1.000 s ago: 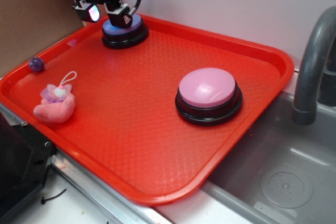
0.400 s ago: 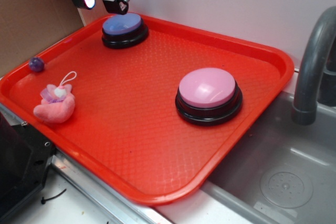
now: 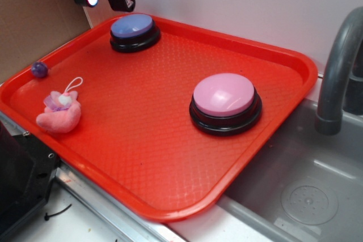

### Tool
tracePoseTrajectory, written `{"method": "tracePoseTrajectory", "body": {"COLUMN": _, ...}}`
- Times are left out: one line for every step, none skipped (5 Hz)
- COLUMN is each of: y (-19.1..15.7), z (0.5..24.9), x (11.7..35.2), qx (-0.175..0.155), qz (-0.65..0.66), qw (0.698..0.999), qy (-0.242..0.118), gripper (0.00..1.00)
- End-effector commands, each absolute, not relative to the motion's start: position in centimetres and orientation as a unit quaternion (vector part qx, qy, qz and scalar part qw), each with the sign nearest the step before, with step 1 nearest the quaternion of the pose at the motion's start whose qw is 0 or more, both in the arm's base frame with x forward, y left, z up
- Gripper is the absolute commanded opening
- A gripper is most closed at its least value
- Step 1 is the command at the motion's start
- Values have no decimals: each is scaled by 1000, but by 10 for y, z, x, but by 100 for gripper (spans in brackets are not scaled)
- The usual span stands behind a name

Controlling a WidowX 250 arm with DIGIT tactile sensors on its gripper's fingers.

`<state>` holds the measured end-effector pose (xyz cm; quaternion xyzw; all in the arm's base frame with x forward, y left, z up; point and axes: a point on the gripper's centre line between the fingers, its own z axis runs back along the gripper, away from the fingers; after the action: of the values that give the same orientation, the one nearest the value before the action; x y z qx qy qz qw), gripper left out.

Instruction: Push the purple button.

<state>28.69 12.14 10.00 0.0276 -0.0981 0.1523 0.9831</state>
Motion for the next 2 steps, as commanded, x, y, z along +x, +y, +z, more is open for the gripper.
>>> {"method": "tracePoseTrajectory", "body": {"y": 114, "z": 140, "x": 282, "qx": 53, "qz": 150, "qw": 978, "qy": -135, "gripper": 100}}
{"method": "tracePoseTrajectory", "body": {"y": 109, "z": 151, "x": 277, "qx": 58, "qz": 152, "qw": 976, "qy": -144, "gripper": 100}}
